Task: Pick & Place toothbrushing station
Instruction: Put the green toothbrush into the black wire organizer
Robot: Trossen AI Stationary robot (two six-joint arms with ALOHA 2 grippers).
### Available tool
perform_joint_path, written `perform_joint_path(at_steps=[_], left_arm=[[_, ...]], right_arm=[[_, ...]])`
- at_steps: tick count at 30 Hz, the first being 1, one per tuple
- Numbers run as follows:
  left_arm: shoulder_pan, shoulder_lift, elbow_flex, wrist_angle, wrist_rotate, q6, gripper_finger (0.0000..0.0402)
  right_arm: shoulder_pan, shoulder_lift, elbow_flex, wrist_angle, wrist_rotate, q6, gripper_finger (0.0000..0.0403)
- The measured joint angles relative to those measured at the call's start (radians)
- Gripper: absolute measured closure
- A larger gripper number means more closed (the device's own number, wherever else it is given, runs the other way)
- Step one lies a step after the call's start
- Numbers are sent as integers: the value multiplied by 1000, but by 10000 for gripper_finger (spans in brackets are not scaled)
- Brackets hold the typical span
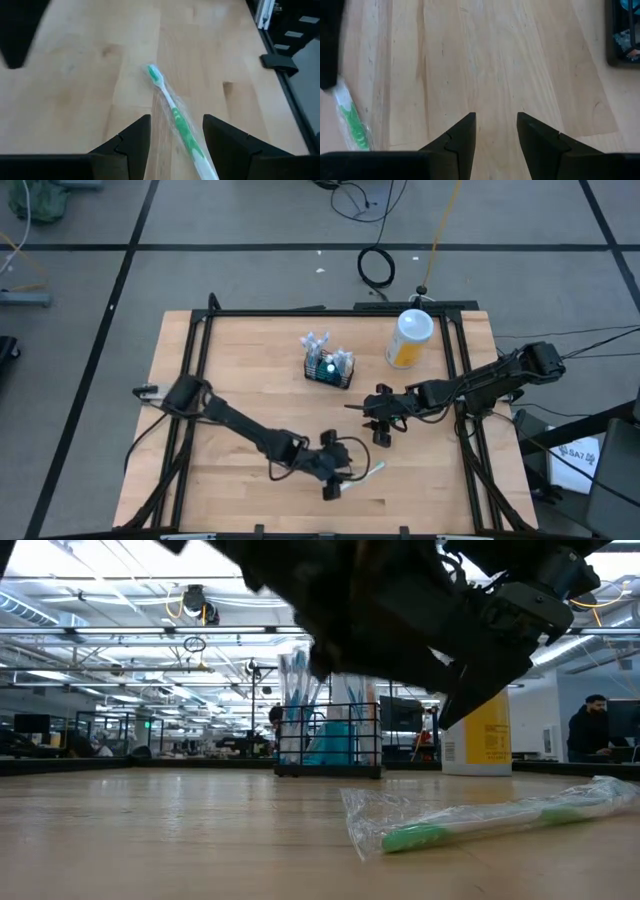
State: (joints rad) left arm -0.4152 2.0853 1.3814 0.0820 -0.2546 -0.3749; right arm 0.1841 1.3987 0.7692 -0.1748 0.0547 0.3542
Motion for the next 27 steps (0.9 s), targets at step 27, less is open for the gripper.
perform_joint_path(at_steps=[27], left_arm=[[-80, 163, 0, 131, -89, -66, 213]], right_arm=[[155, 0, -211, 461, 151, 1, 268]])
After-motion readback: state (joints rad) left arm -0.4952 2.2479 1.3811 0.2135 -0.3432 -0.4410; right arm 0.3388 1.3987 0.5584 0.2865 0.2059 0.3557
